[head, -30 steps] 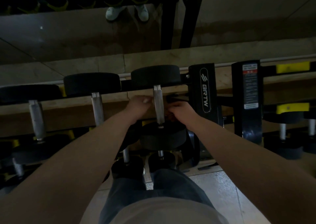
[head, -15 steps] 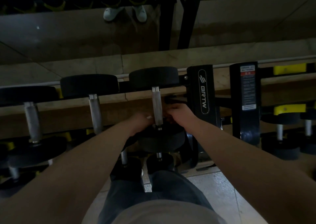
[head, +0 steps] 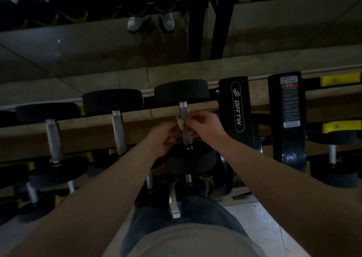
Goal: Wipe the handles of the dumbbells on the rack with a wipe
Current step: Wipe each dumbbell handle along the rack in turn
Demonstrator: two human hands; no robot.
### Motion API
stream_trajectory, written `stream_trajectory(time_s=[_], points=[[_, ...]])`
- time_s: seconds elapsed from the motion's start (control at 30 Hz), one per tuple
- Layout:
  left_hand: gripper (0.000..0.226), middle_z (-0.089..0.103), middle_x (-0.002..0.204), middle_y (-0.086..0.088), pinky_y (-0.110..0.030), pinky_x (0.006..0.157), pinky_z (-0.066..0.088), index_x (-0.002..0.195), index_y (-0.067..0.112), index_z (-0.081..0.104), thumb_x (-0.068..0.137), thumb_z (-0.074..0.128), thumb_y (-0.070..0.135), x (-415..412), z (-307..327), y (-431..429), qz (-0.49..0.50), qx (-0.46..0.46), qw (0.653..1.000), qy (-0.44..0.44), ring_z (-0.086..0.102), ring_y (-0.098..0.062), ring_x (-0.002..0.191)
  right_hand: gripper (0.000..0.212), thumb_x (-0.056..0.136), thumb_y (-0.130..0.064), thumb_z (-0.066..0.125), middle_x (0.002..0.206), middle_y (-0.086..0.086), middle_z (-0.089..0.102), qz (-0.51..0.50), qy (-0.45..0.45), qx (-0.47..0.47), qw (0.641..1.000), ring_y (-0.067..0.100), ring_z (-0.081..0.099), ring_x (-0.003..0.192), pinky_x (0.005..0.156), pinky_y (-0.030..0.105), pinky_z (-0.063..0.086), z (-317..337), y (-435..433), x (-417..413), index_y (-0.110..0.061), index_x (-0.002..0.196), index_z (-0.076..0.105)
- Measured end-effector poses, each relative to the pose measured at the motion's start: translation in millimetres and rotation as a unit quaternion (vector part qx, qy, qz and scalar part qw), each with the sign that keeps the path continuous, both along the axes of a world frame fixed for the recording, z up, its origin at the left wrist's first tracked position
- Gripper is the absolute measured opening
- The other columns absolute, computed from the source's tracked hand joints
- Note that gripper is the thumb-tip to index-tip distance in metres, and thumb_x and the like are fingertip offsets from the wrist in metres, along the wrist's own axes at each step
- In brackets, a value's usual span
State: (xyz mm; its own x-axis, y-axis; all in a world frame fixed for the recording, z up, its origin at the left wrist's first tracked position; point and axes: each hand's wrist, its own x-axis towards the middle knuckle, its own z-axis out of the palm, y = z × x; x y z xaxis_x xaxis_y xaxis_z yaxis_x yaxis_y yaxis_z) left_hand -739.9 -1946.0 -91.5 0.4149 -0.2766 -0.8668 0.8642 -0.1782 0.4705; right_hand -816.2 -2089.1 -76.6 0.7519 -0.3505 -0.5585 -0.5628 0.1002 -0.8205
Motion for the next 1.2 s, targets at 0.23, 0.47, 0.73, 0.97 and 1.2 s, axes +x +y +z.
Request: stream_trajectory(time_s=[0.23,0.47,0.73,0.97,1.2], points=[[0.026,0.067,0.078,0.006,-0.016,0.042,0.037,0.113,0.015,0.071,0.092,0.067,0.029,-12.9,8.5,2.8,-0.048,0.008,0.995,-0.088,0.056,-0.003,0.058,0.024,0.084,-0.011,0.081,0.1,0.007,0.077,0.05,-0.016,0.031,0.998,0.018,0.075,0.093,0.085,0.037,0.062,0.1,1.2,-5.3,-0.017,0.107,0.075],[0.024,0.068,0.108,0.004,-0.03,0.08,0.049,0.102,0.027,0.069,0.09,0.066,0.047,-14.4,0.1,1.5,-0.116,0.113,0.968,-0.194,0.061,-0.013,0.099,0.02,0.086,0.004,0.066,0.1,0.01,0.073,-0.034,0.027,0.083,0.996,0.025,0.071,0.097,0.092,0.044,0.059,-10.4,-23.6,11.3,-0.011,0.097,0.074],[0.03,0.063,0.109,0.005,-0.035,0.084,0.053,0.117,0.023,0.06,0.094,0.062,0.042,-9.7,-19.4,6.7,-0.099,0.12,0.976,-0.153,0.06,-0.016,0.097,0.025,0.098,0.001,0.055,0.109,0.009,0.074,0.109,0.073,0.166,0.977,0.027,0.071,0.103,0.084,0.037,0.06,-36.2,-28.4,15.1,-0.012,0.112,0.072],[0.035,0.065,0.105,-0.006,-0.029,0.066,0.046,0.124,0.017,0.059,0.094,0.059,0.034,-3.6,-27.7,13.5,-0.138,0.156,0.969,-0.13,0.059,-0.021,0.086,0.029,0.094,0.011,0.05,0.109,0.017,0.071,0.092,0.121,0.199,0.968,0.028,0.071,0.094,0.079,0.038,0.062,-38.7,-29.5,19.8,-0.006,0.111,0.068],[0.038,0.064,0.116,-0.002,-0.032,0.076,0.054,0.128,0.02,0.057,0.094,0.06,0.036,-0.9,-25.9,8.7,-0.135,0.14,0.975,-0.111,0.062,-0.023,0.102,0.027,0.099,0.003,0.05,0.112,0.017,0.072,0.078,0.101,0.245,0.961,0.028,0.071,0.099,0.089,0.04,0.058,-31.7,-26.7,14.2,-0.006,0.117,0.068]])
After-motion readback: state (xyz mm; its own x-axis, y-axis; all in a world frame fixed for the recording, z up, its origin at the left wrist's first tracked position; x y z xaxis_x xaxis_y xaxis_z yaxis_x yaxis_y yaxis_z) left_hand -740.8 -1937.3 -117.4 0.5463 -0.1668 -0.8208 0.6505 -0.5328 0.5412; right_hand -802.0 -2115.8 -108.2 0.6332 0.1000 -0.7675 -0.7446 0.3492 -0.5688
